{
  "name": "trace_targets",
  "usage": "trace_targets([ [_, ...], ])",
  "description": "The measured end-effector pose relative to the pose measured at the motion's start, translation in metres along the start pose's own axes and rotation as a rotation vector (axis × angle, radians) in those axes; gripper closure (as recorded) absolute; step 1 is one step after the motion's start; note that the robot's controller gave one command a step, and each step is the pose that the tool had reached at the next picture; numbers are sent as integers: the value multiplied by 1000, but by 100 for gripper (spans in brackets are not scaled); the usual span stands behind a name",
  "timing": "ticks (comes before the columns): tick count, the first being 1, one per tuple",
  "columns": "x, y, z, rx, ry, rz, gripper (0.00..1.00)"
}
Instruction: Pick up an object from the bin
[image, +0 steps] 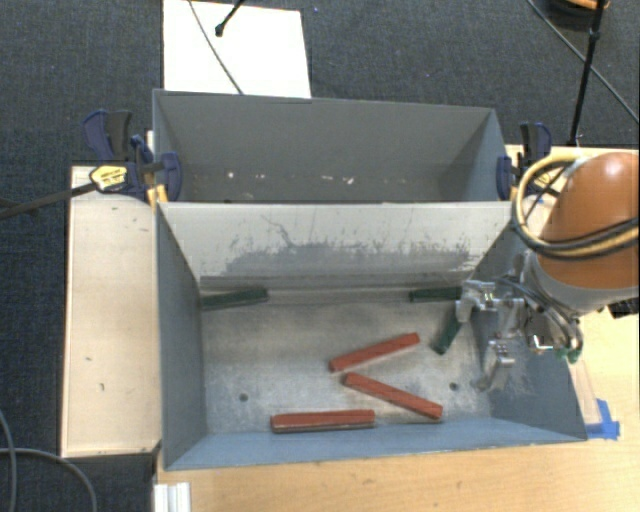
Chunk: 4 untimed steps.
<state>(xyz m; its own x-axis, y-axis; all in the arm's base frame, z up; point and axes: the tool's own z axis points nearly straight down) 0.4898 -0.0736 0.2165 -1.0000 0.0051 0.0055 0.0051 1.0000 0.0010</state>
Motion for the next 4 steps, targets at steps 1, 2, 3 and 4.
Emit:
trace_targets([
  [1, -4, 27, 148, 1, -7, 24, 0],
  [2, -5, 26, 144, 1, -8, 18, 100],
  [3, -5, 26, 145, 1, -9, 17, 0],
  [4, -27, 85, 142, 4, -9, -845, 0],
])
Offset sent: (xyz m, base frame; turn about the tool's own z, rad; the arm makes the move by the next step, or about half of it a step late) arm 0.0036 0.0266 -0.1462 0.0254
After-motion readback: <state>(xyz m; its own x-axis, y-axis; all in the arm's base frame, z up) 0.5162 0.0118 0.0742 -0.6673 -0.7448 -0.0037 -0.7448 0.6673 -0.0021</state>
